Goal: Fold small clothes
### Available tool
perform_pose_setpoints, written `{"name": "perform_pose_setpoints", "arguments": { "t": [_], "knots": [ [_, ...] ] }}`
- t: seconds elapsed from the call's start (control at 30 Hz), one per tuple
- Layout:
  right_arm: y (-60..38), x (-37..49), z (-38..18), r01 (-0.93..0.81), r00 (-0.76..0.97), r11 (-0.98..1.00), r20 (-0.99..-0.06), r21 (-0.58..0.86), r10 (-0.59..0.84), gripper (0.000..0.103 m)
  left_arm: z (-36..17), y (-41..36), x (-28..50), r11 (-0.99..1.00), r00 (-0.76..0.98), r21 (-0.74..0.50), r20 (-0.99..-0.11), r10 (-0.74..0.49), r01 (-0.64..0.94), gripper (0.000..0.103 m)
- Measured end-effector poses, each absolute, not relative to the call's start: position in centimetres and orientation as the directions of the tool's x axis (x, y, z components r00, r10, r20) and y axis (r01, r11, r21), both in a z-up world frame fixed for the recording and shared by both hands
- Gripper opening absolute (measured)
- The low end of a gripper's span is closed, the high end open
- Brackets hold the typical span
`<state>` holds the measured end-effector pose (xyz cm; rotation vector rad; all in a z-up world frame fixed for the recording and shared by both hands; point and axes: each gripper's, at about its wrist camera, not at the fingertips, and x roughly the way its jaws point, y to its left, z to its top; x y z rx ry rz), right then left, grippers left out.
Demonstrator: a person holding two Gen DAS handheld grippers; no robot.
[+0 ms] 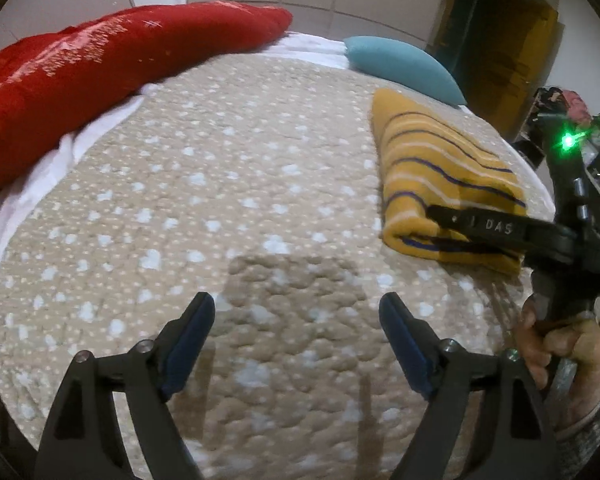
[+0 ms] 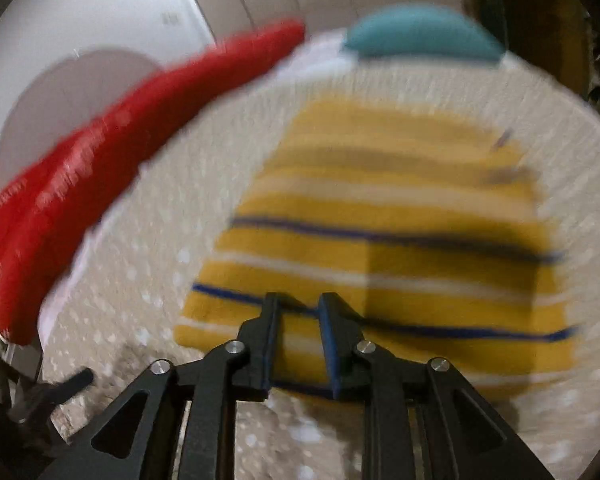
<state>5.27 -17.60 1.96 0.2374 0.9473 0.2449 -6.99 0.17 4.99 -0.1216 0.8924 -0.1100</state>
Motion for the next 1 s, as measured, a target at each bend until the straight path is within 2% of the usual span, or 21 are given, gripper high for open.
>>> {"name": "perform_pose_setpoints", "arguments": {
  "t": [0.13,0.23,0.33,0.5,0.6,0.67,0.77,0.9,0.93,1.0],
  "knots": [
    [-17.9,4.2,3.7,-0.113,0.608,0.946,-0.732,0.303,0.307,0.027,4.1,0.8,-7.0,0.995,0.624,-0.097,-0.776,-0.087,0.018,0.085],
    [-19.3,5.0,5.5,-0.072,0.655,0.950,-0.704,0.304,0.275,0.027,3.5,0.8,-6.7,0.993,0.608,-0.111,-0.787,-0.105,0.028,0.085],
    [-20.4,7.4,5.8,-0.037,0.657,0.950,-0.708,0.311,0.257,0.027,3.6,0.5,-6.9,0.994,0.613,-0.100,-0.783,-0.105,0.043,0.085],
    [-18.6,10.2,3.6,-0.068,0.601,0.969,-0.765,0.239,0.231,0.032,3.7,0.4,-7.2,0.993,0.615,-0.108,-0.780,-0.117,0.052,0.085],
    [-18.5,8.8,4.4,-0.089,0.613,0.968,-0.753,0.236,0.239,0.037,4.0,0.4,-7.3,0.992,0.621,-0.115,-0.774,-0.123,0.054,0.085],
    [-19.2,6.9,4.5,-0.095,0.627,0.963,-0.736,0.253,0.255,0.046,4.3,0.4,-7.6,0.992,0.629,-0.114,-0.767,-0.124,0.056,0.085],
    [-20.5,3.6,3.0,-0.081,0.621,0.968,-0.747,0.239,0.237,0.047,4.7,0.3,-7.9,0.992,0.639,-0.109,-0.759,-0.122,0.060,0.085],
    [-21.8,-2.4,2.3,-0.081,0.668,0.977,-0.717,0.196,0.199,0.048,5.3,-0.2,-8.4,0.993,0.647,-0.096,-0.753,-0.114,0.064,0.085],
    [-21.8,-3.4,2.1,-0.072,0.656,0.981,-0.732,0.181,0.183,0.052,5.5,-0.4,-8.6,0.994,0.649,-0.091,-0.752,-0.113,0.068,0.085],
    [-22.2,-5.4,1.3,-0.064,0.628,0.981,-0.757,0.182,0.181,0.052,6.1,-1.0,-9.2,0.994,0.653,-0.081,-0.749,-0.113,0.079,0.085]
  ]
}}
